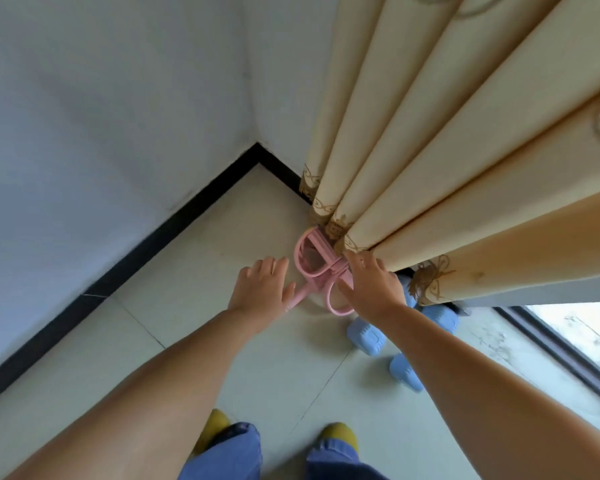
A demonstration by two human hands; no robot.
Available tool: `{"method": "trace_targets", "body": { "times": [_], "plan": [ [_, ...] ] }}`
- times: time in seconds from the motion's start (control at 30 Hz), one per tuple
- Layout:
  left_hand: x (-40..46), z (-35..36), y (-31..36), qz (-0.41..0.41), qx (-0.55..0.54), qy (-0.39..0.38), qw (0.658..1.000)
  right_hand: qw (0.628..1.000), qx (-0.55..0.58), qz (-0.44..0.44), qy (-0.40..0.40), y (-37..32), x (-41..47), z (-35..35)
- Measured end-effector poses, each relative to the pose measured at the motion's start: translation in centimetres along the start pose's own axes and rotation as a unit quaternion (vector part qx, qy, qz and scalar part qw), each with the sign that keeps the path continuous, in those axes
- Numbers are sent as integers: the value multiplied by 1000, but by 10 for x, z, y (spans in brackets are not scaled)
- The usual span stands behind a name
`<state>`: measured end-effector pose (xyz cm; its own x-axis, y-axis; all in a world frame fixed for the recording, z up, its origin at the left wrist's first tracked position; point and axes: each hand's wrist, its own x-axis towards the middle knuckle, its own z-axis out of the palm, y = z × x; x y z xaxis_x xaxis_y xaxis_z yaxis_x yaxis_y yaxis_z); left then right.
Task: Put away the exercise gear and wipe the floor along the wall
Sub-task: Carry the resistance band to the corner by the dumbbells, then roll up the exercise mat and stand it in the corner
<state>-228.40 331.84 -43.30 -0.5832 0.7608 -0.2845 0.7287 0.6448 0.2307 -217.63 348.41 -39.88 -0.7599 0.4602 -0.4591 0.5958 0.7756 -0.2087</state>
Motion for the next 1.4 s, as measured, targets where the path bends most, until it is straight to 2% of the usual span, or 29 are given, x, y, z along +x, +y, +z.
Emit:
{"method": "trace_targets", "body": {
  "times": [0.2, 0.4, 0.6, 0.8, 1.0, 1.07, 1.23, 1.33, 1.4],
  "plan": [
    [-28, -149, 24, 23, 5, 35, 999, 999, 17, -28, 33, -67, -55, -120],
    [-74, -298, 47, 32, 24, 58, 998, 998, -11, -15, 56, -111, -131, -245],
    [-132, -385, 54, -8, 50, 124, 991, 985, -90, -40, 138, -153, -198, -311],
    [-183, -397, 47, -47, 68, 143, 986, 980, -145, -65, 118, -174, -238, -303],
    [-234, -384, 32, -190, 33, 118, 974, 956, -209, -182, 93, -194, -225, -308],
    [-264, -373, 31, -267, 18, 136, 954, 938, -220, -251, 88, -210, -223, -307],
    [-350, -343, 60, -437, 0, 167, 884, 867, -280, -409, 45, -247, -246, -287],
    [-409, -324, 83, -514, -18, 168, 841, 813, -306, -495, 20, -276, -278, -266],
    [-454, -309, 99, -584, -39, 154, 796, 771, -307, -558, 6, -297, -312, -244]
  ]
}}
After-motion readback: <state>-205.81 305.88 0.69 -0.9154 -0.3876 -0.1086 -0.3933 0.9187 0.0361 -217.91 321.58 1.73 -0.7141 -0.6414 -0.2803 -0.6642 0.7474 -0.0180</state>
